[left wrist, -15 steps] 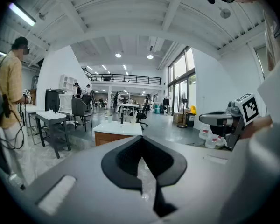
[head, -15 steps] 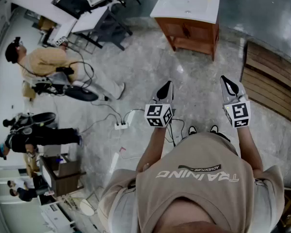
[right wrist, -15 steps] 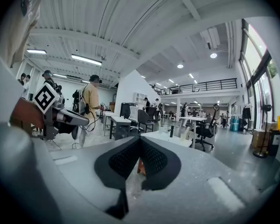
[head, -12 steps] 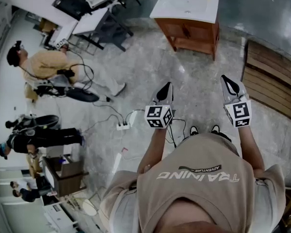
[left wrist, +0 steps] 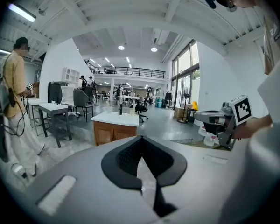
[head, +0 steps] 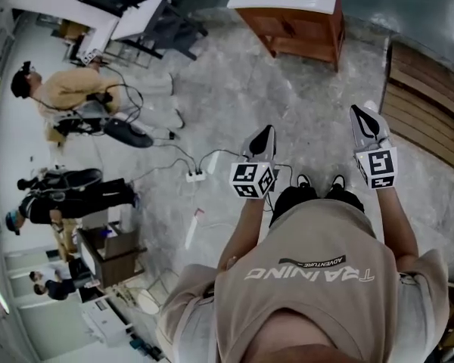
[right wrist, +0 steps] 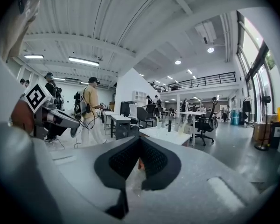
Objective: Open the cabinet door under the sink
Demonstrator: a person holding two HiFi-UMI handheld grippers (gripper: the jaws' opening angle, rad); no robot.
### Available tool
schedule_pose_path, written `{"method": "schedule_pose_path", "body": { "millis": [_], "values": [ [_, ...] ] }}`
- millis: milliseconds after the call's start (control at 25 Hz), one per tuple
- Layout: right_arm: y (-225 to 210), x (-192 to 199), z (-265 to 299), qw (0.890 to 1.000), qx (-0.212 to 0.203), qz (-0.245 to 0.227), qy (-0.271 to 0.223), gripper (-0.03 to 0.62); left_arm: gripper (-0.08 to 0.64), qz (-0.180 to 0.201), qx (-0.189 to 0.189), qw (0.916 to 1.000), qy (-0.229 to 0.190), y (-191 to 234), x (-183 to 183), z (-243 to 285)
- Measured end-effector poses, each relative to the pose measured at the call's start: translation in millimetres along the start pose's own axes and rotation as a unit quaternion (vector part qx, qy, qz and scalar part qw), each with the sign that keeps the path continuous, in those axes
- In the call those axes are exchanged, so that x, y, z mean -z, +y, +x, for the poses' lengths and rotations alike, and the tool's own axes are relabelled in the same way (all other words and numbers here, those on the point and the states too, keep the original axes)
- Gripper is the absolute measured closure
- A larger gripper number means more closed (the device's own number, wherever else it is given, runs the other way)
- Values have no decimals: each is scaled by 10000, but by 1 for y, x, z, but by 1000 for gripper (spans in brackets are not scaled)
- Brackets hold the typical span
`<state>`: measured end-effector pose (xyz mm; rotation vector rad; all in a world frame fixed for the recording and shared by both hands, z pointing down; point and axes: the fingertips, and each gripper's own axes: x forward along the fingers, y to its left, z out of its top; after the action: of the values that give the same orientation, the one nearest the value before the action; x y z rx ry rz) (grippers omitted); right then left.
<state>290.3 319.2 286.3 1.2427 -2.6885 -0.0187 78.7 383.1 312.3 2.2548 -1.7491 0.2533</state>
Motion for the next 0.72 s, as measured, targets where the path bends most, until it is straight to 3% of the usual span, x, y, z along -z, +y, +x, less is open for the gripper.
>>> {"method": "schedule_pose_path", "body": {
  "millis": [240,400,720],
  "values": [
    [19,10,4,9995,-297,24,126,591,543,-176,-175,9997,3,13,2,-5],
    [23,6,10,9992,-371,-89,106,591,543,-170,-82,9997,-159,21,-7,5],
    [11,10,37,9989,-89,-267,375,591,543,-581,213,9981,11,47,7,56]
  ]
}}
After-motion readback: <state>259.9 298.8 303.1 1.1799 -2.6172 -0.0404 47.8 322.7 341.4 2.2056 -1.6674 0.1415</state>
